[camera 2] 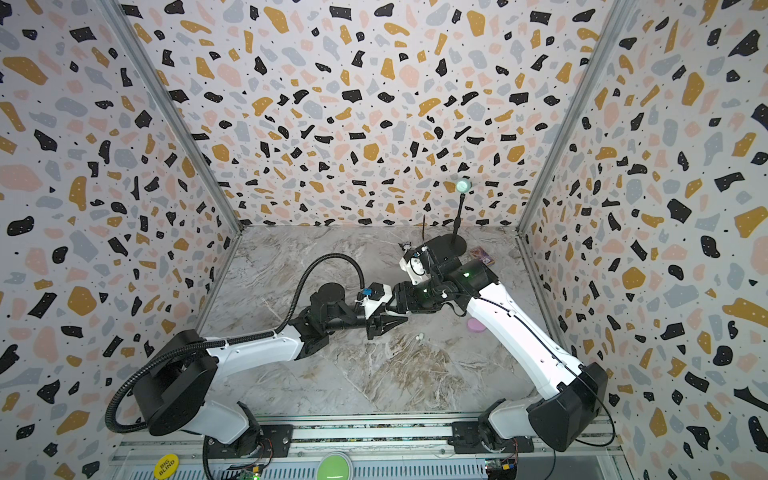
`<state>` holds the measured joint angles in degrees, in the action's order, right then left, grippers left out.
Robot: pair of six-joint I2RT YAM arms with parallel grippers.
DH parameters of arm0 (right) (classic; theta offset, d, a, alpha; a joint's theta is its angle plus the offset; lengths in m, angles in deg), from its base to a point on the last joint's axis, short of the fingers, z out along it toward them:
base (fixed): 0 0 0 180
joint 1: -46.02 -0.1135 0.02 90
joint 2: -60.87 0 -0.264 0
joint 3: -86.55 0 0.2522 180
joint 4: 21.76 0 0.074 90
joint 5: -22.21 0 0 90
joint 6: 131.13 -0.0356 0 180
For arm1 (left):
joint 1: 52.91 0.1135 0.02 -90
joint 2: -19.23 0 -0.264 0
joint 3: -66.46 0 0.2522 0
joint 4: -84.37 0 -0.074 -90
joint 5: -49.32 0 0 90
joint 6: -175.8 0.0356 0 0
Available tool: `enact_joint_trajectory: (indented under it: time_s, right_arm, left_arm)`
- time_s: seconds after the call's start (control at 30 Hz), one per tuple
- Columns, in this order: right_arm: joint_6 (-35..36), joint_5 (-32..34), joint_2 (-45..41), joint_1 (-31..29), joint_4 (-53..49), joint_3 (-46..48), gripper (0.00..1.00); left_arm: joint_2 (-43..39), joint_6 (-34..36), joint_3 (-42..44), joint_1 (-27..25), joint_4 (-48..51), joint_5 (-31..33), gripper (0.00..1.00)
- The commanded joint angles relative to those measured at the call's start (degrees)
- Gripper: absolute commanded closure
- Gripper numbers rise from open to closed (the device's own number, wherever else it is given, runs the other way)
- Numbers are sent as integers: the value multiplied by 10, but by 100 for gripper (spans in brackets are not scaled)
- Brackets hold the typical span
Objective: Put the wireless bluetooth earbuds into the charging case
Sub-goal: 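Close the left gripper on the mint-green case held by the right gripper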
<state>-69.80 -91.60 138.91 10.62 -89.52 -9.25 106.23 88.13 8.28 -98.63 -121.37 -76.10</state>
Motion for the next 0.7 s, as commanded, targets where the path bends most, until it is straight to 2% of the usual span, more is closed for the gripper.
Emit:
enact_joint_trajectory:
  time_s: [0.0,0.43,0.67]
  right_arm:
    - [-3,-2,-12,1,-2,-6,49]
    - [-9,-5,-11,6,-3,-7,49]
    - [-10,-10,-10,5,-4,-10,49]
  left_arm:
    - [-20,-4,6,-2,-53,-5,56]
    - [-25,0,12,-2,-56,-8,53]
    - [-24,1,11,-2,-56,-10,59]
